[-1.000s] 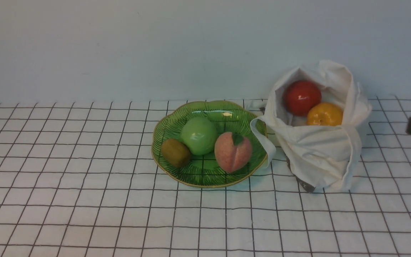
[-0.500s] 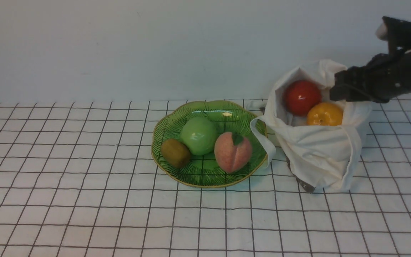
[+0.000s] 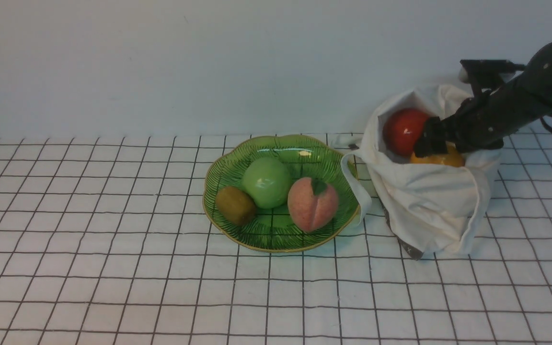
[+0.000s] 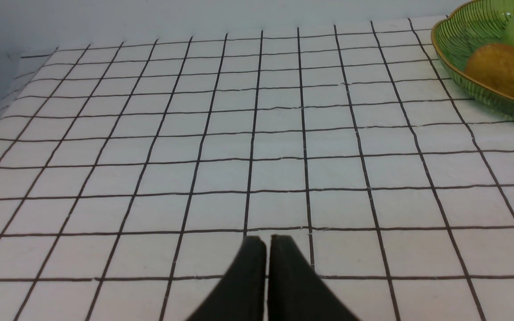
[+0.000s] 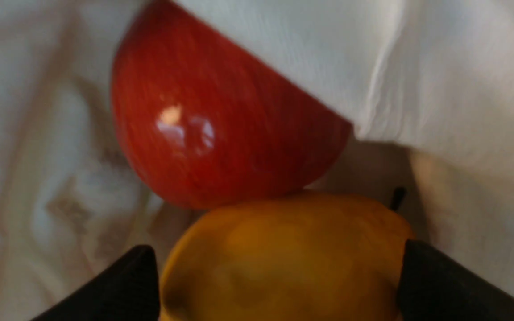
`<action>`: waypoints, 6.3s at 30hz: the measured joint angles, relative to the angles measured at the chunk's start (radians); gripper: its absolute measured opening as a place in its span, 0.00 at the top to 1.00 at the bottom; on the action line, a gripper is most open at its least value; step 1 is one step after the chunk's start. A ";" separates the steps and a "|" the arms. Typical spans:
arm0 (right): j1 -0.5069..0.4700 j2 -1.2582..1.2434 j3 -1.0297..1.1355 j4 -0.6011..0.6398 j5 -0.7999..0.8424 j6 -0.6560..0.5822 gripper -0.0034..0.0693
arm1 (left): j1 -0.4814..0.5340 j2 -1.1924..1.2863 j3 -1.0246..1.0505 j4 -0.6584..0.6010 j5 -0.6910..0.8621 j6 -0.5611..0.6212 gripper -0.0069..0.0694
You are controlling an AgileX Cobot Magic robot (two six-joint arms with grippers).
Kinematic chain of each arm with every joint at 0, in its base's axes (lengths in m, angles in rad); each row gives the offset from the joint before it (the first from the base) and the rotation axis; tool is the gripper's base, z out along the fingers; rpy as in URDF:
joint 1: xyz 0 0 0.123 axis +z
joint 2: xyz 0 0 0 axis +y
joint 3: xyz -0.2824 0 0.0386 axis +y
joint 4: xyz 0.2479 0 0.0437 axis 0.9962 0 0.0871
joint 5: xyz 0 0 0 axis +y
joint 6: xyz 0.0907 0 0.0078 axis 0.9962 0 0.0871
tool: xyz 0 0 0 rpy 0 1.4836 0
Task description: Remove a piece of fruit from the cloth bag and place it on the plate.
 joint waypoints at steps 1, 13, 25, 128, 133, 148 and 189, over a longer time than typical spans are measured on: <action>0.001 0.001 -0.001 -0.012 0.001 0.005 0.00 | 0.000 0.000 0.000 0.000 0.000 0.000 0.92; 0.005 0.017 -0.015 -0.042 0.006 0.012 0.06 | 0.000 0.000 0.000 0.000 0.000 0.000 0.92; 0.007 -0.001 -0.019 -0.193 0.024 0.080 0.12 | 0.000 0.000 0.000 0.000 0.000 0.000 0.92; 0.294 -1.990 1.041 -0.309 -0.394 0.344 0.97 | 0.000 0.000 0.000 0.000 0.000 0.000 0.92; 0.294 -1.990 1.050 -0.309 -0.371 0.347 0.97 | 0.000 0.000 0.000 0.000 0.000 0.000 0.92; 0.294 -1.990 1.084 -0.292 -0.355 0.349 0.97 | 0.000 0.000 0.000 0.000 0.000 0.000 0.92; 0.036 -2.169 1.685 -0.426 -0.404 0.510 0.97 | 0.000 0.000 0.000 0.000 0.000 0.000 0.92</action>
